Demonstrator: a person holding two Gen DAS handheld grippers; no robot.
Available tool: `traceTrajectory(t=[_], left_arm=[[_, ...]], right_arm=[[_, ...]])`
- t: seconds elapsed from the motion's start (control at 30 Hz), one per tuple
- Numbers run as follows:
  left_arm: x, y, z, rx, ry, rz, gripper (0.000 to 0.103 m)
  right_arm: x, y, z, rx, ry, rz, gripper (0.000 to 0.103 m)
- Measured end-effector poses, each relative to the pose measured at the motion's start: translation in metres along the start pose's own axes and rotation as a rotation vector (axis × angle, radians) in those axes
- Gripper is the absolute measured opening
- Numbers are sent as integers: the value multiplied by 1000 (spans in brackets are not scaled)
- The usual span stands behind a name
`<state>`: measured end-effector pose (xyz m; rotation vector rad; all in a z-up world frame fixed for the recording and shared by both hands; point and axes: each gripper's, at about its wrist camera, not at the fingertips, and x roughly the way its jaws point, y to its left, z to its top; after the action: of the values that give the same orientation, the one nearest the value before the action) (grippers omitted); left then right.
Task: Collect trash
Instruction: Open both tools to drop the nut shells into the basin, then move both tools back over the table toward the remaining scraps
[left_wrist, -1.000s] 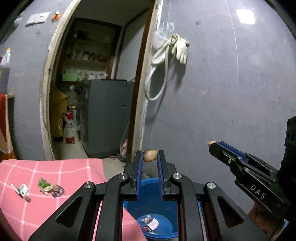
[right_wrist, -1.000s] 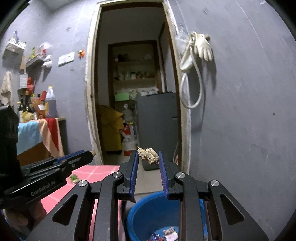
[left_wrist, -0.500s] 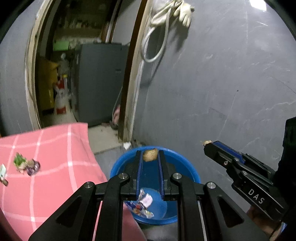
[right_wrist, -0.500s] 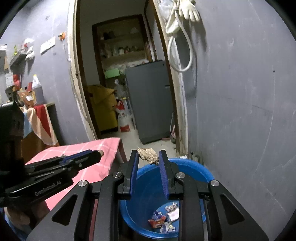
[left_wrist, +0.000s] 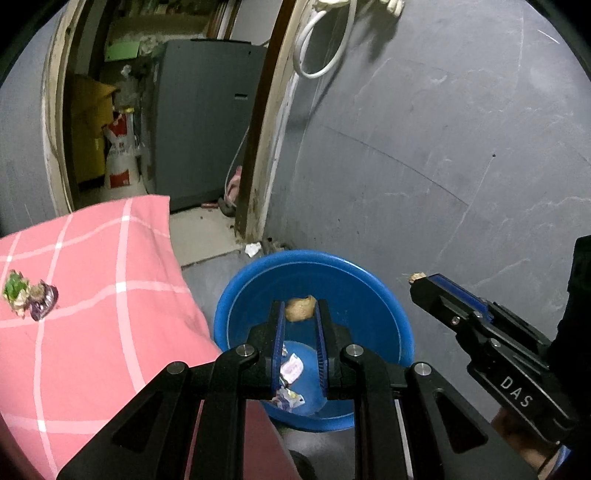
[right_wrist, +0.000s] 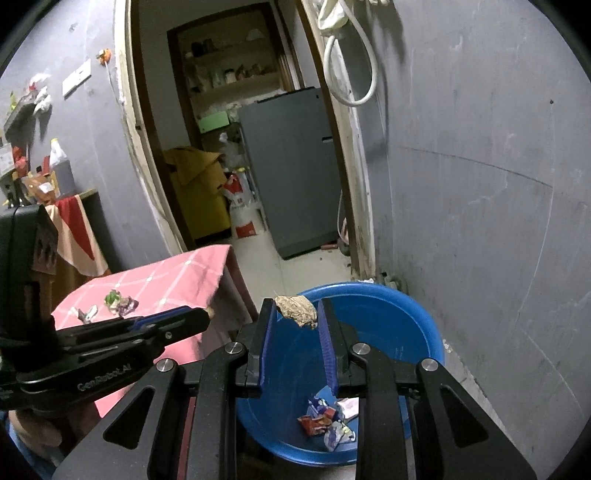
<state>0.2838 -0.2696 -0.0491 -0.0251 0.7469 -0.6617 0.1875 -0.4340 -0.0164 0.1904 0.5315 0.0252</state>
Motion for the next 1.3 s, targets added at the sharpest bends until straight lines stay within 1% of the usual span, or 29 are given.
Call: traceTrajectory(t=[0.07,0.13,0.17,0.27,0.33,0.4,0.47,0.53,0.6,0.63,0.7,0.73,0.77,0.8,0.83,0.9,0.93,0.97,1.0,1.07,1.1,1.2,1.3], left_arm=[[-1,2,-1,-12,6,-6,13],[-2,1,0,-18,10,-8,14],[-3,1,0,-19,11,-9,14],[-5,1,1,-21,12,-9,16],[-8,-1,2,-22,4,-9,21],[-13,-2,2,-24,-13,-10,31],[-21,-2,3,-28,-38,-11,35],[-30,-3,5,-33,-59,-9,36],[-41,-2,7,-39,-85,-4,39],[-47,0,8,-43,-102,-2,43],[-62,2,8,-50,-144,7,54],[-69,3,9,-52,-164,14,57],[-78,5,9,-54,-188,22,63],[-87,7,8,-53,-211,27,70],[-96,8,8,-50,-232,34,73],[-112,11,8,-43,-277,58,84],[-118,12,7,-42,-293,68,85],[-127,14,7,-43,-315,77,90],[-134,16,7,-47,-330,83,96],[-148,22,6,-67,-369,93,100],[-156,25,4,-76,-390,97,100],[-174,33,2,-86,-422,124,101],[-190,40,-1,-89,-442,181,101]], right_arm=[[2,1,1,-2,7,-5,23],[2,0,2,-2,10,-12,31],[2,0,2,-1,10,-14,33],[3,1,5,1,8,-20,34],[-1,2,6,5,0,-23,34],[-5,3,8,6,-10,-27,34],[-9,4,9,6,-22,-30,37],[-16,6,10,6,-41,-33,43],[-24,9,12,3,-66,-35,47],[-27,10,13,2,-77,-37,49],[-36,14,16,-2,-106,-42,52],[-40,16,18,-4,-120,-44,52],[-44,18,19,-5,-132,-46,53],[-47,20,20,-6,-142,-48,57],[-52,23,22,-8,-156,-50,65],[-59,28,24,-9,-183,-52,76],[-62,30,25,-10,-195,-52,80],[-66,32,26,-10,-207,-53,83],[-70,35,27,-7,-220,-53,88],[-77,40,28,1,-245,-46,95],[-80,42,29,4,-256,-42,102],[-90,49,30,5,-295,-30,103],[-98,58,30,-10,-325,-23,103]])
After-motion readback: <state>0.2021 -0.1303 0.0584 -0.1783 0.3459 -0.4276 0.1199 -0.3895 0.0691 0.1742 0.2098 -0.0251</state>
